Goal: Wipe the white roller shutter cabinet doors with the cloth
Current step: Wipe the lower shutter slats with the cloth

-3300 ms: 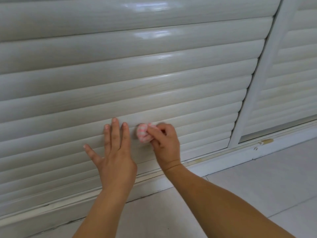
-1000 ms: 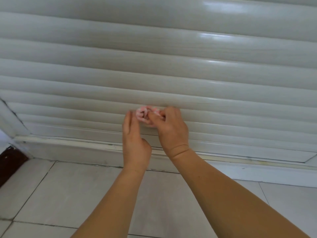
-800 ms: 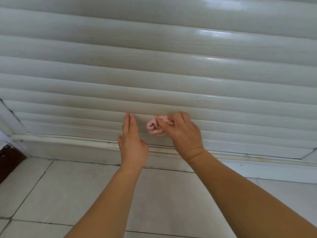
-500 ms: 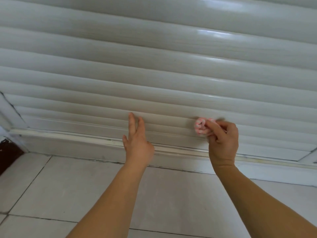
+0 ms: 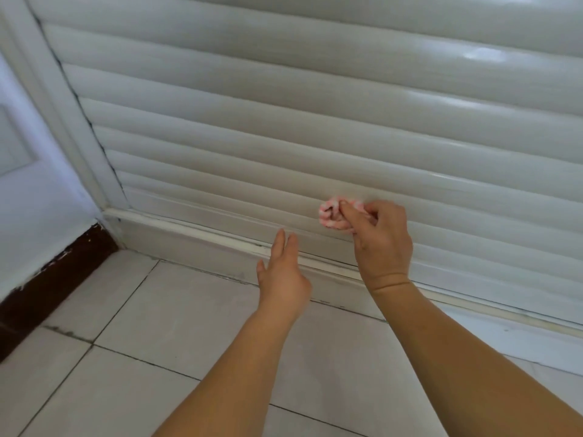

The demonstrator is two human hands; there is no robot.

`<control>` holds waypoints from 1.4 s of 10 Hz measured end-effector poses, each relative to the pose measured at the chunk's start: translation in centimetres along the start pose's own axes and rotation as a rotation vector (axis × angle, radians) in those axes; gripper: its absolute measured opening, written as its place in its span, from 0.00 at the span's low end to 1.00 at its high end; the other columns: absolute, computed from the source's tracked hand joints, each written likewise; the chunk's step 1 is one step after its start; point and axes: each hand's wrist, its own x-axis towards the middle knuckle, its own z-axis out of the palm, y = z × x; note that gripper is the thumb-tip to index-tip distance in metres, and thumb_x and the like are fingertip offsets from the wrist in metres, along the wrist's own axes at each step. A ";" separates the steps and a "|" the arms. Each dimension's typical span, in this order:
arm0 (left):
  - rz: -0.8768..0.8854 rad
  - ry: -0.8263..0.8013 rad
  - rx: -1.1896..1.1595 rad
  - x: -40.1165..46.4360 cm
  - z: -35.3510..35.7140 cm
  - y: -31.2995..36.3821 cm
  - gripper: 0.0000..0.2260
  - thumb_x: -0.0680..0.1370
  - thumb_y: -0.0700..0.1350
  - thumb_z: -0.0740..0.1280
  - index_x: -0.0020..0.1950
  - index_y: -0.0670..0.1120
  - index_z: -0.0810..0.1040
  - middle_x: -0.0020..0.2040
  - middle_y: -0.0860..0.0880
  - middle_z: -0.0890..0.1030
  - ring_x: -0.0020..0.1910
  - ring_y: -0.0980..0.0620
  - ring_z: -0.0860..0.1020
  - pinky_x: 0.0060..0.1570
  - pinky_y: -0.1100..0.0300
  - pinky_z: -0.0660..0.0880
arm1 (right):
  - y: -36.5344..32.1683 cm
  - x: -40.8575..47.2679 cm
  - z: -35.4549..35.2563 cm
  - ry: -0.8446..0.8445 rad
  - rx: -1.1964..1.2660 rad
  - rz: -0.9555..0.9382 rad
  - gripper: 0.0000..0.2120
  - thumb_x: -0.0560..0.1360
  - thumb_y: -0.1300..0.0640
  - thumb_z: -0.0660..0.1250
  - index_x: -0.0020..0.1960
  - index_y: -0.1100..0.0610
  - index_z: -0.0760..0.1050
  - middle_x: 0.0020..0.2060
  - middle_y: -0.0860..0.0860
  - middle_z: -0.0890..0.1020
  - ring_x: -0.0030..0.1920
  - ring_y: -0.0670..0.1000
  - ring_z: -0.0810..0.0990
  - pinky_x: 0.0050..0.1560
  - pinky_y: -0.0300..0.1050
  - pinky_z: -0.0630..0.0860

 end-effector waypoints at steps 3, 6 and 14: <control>-0.043 -0.036 -0.002 -0.3 -2.5 -0.1 0.34 0.75 0.29 0.53 0.77 0.49 0.48 0.77 0.55 0.41 0.75 0.49 0.51 0.73 0.51 0.47 | -0.1 -2.6 0.9 -0.103 -0.094 -0.046 0.08 0.77 0.50 0.64 0.51 0.52 0.78 0.44 0.46 0.73 0.45 0.43 0.72 0.39 0.38 0.65; 0.024 0.021 -0.038 1.8 -3.6 0.3 0.34 0.74 0.31 0.56 0.76 0.52 0.51 0.77 0.54 0.44 0.74 0.57 0.53 0.73 0.51 0.42 | -3.8 0.5 3.7 0.008 -0.306 -0.441 0.10 0.67 0.61 0.73 0.49 0.55 0.82 0.38 0.55 0.75 0.42 0.55 0.70 0.28 0.42 0.72; -0.255 0.162 -0.263 2.9 -6.9 -4.4 0.32 0.75 0.31 0.55 0.76 0.47 0.49 0.77 0.51 0.48 0.73 0.50 0.58 0.73 0.52 0.46 | -12.8 6.9 6.6 0.145 -0.311 -0.782 0.18 0.66 0.62 0.56 0.49 0.57 0.82 0.37 0.56 0.77 0.39 0.57 0.71 0.27 0.42 0.68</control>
